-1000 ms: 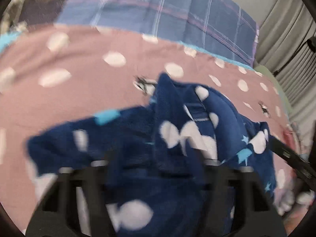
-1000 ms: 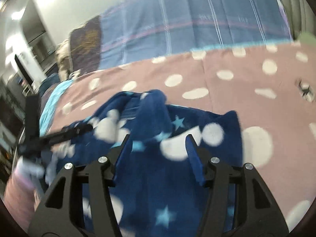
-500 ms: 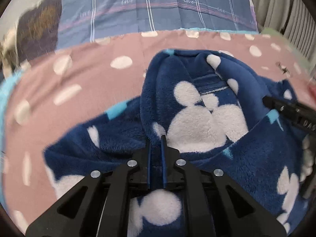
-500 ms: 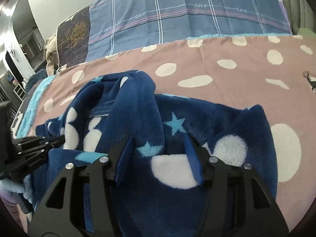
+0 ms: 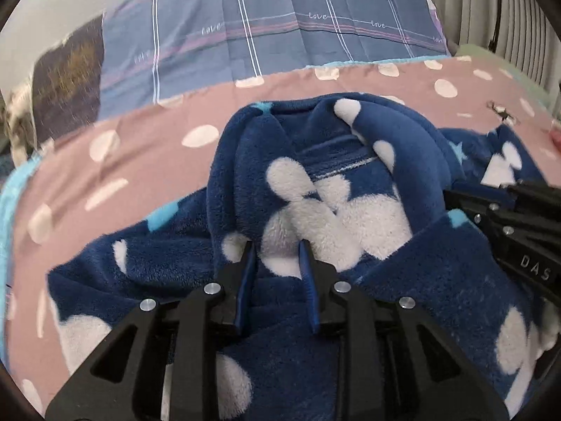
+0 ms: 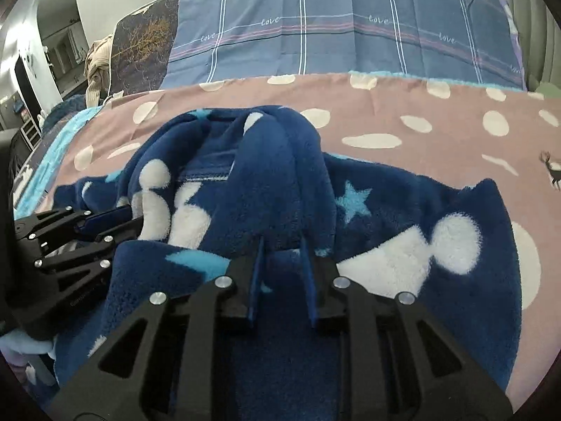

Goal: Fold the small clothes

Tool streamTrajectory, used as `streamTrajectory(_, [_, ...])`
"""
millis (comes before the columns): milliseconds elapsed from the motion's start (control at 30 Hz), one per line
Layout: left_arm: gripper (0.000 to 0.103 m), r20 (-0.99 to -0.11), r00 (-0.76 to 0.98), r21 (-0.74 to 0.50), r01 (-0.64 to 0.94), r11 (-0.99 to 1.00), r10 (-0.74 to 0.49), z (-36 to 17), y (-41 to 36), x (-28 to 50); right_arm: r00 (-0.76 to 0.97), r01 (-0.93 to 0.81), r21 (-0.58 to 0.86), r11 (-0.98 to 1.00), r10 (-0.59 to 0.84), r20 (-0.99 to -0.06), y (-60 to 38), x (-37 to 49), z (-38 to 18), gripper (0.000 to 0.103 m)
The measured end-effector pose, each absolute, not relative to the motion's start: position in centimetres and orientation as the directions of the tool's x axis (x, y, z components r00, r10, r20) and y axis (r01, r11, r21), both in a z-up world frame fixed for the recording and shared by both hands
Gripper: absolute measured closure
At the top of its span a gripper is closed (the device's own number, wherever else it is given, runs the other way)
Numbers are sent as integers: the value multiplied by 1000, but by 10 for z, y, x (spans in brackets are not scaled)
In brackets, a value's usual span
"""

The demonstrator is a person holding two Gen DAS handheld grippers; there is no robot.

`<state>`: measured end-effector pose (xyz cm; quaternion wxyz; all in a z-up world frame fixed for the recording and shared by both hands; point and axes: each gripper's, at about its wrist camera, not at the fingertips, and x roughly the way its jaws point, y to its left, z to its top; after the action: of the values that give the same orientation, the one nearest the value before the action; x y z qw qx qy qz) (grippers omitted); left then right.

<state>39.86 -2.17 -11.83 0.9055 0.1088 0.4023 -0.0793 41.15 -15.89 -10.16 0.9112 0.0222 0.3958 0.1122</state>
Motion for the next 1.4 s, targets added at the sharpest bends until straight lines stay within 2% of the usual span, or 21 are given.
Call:
streamTrajectory(100, [72, -735, 677, 147, 222, 964, -44, -111, -20, 394, 666, -179, 128, 975, 217, -714, -163, 405, -99, 81])
streamTrajectory(167, [70, -698, 715, 140, 192, 971, -41, -93, -12, 373, 677, -136, 77, 988, 149, -721, -170, 383, -90, 79])
streamTrajectory(267, [53, -653, 754, 120, 190, 974, -67, -65, 17, 314, 700, -155, 62, 986, 153, -698, -192, 325, -79, 77])
streamTrajectory(300, [45, -648, 758, 120, 203, 972, -79, -59, 26, 293, 698, -183, 67, 981, 178, -694, -201, 297, -76, 74])
streamTrajectory(333, [43, -649, 756, 127, 222, 967, -88, -57, 39, 262, 696, -195, 64, 979, 184, -694, -206, 277, -75, 68])
streamTrajectory(367, [43, -656, 749, 134, 239, 962, -94, -56, 48, 240, 691, -196, 45, 980, 171, -702, -216, 245, -76, 54])
streamTrajectory(400, [41, -666, 739, 140, 257, 956, -101, -58, 56, 218, 686, -199, 37, 979, 166, -709, -222, 222, -79, 51])
streamTrajectory(467, [31, -683, 722, 138, 271, 953, -107, -66, 75, 166, 660, -200, 57, 978, 178, -730, -239, 169, -89, 51])
streamTrajectory(533, [29, -712, 693, 107, 273, 956, -118, -80, 92, 121, 643, -174, 105, 979, 193, -741, -253, 137, -96, 51])
streamTrajectory(667, [29, -741, 660, 52, 242, 969, -125, -99, 109, 61, 668, -144, 220, 965, 259, -697, -262, 71, -85, 56])
streamTrajectory(767, [29, -725, 670, -1, 233, 973, -161, -100, 113, 28, 615, -243, 402, 883, 461, -640, -247, 35, -74, 60])
streamTrajectory(933, [29, -711, 675, -85, 197, 977, -198, -101, 115, -1, 414, -396, 584, 708, 706, -575, -190, -6, -83, 60])
streamTrajectory(1067, [29, -696, 685, -140, 163, 977, -214, -104, 124, -23, 305, -424, 637, 644, 764, -569, -155, -19, -100, 60])
streamTrajectory(1333, [28, -674, 696, -224, 126, 966, -247, -115, 139, -51, 240, -410, 670, 619, 782, -575, -118, -1, -124, 60])
streamTrajectory(1367, [28, -673, 696, -231, 125, 965, -251, -115, 140, -51, 235, -400, 685, 609, 790, -566, -113, 6, -124, 62])
streamTrajectory(1400, [28, -671, 695, -239, 125, 963, -257, -114, 141, -52, 241, -384, 692, 611, 790, -564, -112, 10, -123, 82])
